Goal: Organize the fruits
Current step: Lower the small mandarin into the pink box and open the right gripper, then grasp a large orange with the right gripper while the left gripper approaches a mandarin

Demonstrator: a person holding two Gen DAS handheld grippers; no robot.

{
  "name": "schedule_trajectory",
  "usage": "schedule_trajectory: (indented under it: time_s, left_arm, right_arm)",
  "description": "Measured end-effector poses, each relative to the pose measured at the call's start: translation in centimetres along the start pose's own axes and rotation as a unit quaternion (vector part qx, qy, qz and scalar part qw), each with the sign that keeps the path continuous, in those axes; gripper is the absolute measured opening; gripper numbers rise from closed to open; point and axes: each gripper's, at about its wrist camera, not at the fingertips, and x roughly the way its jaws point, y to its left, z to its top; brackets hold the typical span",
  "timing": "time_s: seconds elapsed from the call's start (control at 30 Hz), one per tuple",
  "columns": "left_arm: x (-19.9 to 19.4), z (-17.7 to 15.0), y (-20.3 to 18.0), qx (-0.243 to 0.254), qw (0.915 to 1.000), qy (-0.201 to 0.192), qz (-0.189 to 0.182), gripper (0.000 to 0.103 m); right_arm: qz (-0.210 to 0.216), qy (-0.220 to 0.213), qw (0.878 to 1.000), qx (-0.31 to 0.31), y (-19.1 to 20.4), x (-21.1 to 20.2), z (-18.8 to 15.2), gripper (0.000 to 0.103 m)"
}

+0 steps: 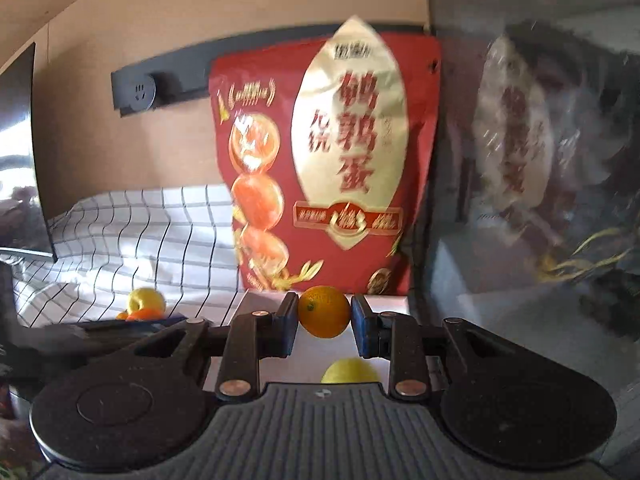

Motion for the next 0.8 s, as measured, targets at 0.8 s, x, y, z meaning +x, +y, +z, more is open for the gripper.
schedule_trajectory:
  time_s: [0.8]
  left_arm:
    - [-5.1, 0.2, 10.9, -0.087, 0.9809, -0.068, 0.16, 0.045]
  right_arm:
    - [0.109, 0.088, 0.989, -0.052, 11.9, 8.6, -3.9, 0.054]
